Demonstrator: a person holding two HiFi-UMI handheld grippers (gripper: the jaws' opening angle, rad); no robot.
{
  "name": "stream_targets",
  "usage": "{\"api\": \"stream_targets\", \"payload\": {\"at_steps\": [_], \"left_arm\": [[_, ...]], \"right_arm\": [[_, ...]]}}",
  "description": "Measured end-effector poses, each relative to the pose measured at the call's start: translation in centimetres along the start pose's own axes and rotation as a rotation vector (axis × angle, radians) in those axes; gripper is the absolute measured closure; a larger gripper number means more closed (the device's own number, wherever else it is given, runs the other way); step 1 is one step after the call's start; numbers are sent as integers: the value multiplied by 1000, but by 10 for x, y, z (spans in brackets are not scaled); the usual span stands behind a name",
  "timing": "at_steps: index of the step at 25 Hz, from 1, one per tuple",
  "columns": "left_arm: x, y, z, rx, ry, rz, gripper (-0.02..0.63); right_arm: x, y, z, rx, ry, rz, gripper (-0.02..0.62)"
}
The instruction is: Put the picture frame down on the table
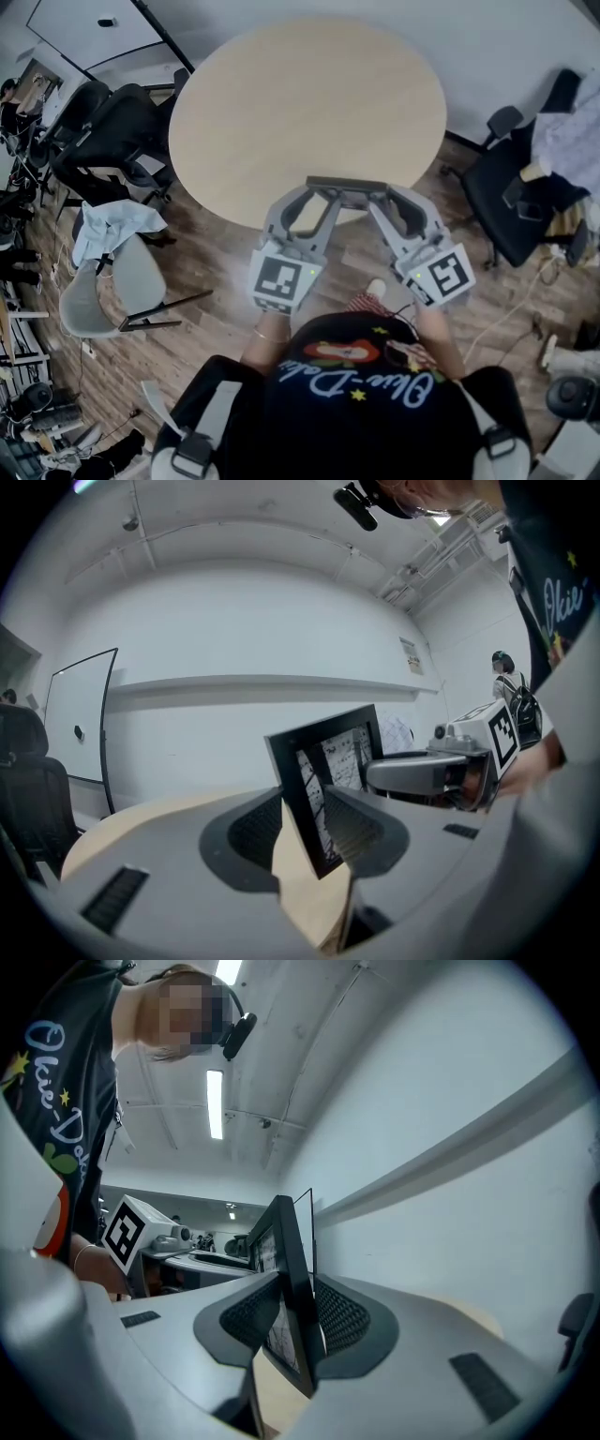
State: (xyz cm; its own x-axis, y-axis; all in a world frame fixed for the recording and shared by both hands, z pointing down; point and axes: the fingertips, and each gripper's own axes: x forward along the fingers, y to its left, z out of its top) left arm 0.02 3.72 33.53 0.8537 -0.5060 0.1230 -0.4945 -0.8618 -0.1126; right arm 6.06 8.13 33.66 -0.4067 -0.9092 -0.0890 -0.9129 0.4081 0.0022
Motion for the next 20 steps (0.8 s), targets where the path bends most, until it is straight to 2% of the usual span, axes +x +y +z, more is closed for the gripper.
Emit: {"api": "stream_targets", "payload": {"at_steps": [12, 20], "left_arm": [[46, 6, 8, 11, 36, 86, 468], [72, 5, 4, 31, 70, 145, 468]], "right_arm": [[15, -52, 5, 0, -16, 87, 503], [19, -83, -5, 3, 16, 150, 502]]}}
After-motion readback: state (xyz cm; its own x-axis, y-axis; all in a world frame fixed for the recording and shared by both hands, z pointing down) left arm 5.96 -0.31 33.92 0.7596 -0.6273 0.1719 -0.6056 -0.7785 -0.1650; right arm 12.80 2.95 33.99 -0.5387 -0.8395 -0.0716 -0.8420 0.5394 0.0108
